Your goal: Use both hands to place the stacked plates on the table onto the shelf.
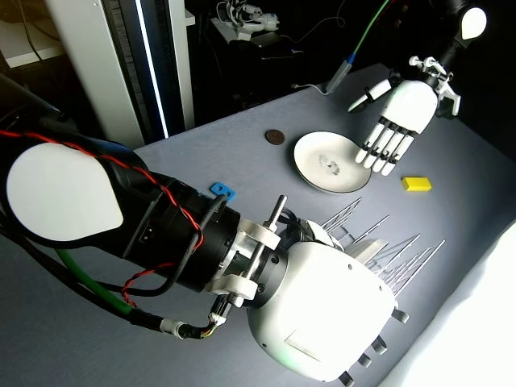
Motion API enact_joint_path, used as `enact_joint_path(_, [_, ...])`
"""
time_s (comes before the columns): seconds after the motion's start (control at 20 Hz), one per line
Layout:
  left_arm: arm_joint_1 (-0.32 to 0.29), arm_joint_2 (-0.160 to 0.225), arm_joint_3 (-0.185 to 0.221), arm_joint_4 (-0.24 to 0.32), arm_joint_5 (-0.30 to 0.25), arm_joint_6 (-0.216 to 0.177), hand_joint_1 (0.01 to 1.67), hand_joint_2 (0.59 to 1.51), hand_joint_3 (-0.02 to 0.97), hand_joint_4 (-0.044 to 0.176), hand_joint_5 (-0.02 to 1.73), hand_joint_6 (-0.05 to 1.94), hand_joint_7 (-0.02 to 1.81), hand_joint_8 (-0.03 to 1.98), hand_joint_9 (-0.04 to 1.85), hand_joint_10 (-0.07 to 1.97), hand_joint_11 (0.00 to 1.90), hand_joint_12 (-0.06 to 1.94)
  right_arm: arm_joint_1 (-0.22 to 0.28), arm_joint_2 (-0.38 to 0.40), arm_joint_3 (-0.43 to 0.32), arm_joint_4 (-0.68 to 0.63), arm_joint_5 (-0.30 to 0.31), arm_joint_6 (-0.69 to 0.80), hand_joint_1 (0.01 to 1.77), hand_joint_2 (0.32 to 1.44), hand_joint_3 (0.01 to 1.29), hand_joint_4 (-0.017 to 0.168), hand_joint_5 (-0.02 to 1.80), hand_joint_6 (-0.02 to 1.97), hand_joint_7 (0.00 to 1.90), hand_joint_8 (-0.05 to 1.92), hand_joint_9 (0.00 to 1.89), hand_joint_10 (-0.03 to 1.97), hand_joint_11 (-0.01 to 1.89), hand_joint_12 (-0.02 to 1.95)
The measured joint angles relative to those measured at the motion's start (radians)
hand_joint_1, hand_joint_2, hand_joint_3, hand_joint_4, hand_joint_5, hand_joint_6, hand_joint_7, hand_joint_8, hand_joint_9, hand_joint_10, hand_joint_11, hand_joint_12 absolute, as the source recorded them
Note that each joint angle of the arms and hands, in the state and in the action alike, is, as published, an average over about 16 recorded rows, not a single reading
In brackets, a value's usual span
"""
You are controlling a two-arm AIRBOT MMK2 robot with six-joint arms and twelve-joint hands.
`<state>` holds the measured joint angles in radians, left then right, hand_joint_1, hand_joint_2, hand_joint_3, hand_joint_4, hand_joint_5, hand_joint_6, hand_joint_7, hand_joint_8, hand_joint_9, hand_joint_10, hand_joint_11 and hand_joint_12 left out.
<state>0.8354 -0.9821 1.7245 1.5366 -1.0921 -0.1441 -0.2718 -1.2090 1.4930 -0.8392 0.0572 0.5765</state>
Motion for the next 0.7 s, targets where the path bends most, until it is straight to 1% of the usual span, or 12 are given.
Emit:
enact_joint_path(0.3, [0.003, 0.0, 0.0, -0.001, 0.0, 0.0, 0.02, 1.121, 0.013, 0.001, 0.08, 0.02, 0.08, 0.0, 0.08, 0.01, 0.02, 0.14, 0.008, 0.004, 0.005, 0.003, 0.018, -0.015, 1.07, 1.03, 0.01, -0.003, 0.91, 0.2, 1.02, 0.03, 1.04, 0.0, 0.64, 1.24])
enact_joint_path(0.5, [0.011, -0.001, 0.0, -0.005, 0.001, -0.001, 0.02, 1.12, 0.012, 0.001, 0.08, 0.02, 0.07, 0.0, 0.08, 0.01, 0.02, 0.14, 0.031, 0.01, 0.005, -0.004, 0.041, -0.042, 0.99, 1.05, 0.01, -0.003, 0.85, 0.04, 0.92, 0.02, 0.91, 0.0, 0.48, 1.23])
enact_joint_path(0.7, [0.024, -0.003, 0.0, -0.013, 0.002, -0.005, 0.02, 1.12, 0.012, 0.001, 0.08, 0.02, 0.07, 0.0, 0.08, 0.01, 0.02, 0.14, 0.073, 0.019, -0.001, -0.044, 0.078, -0.086, 0.92, 1.07, 0.01, -0.003, 0.72, 0.03, 0.76, 0.02, 0.75, 0.0, 0.31, 1.18])
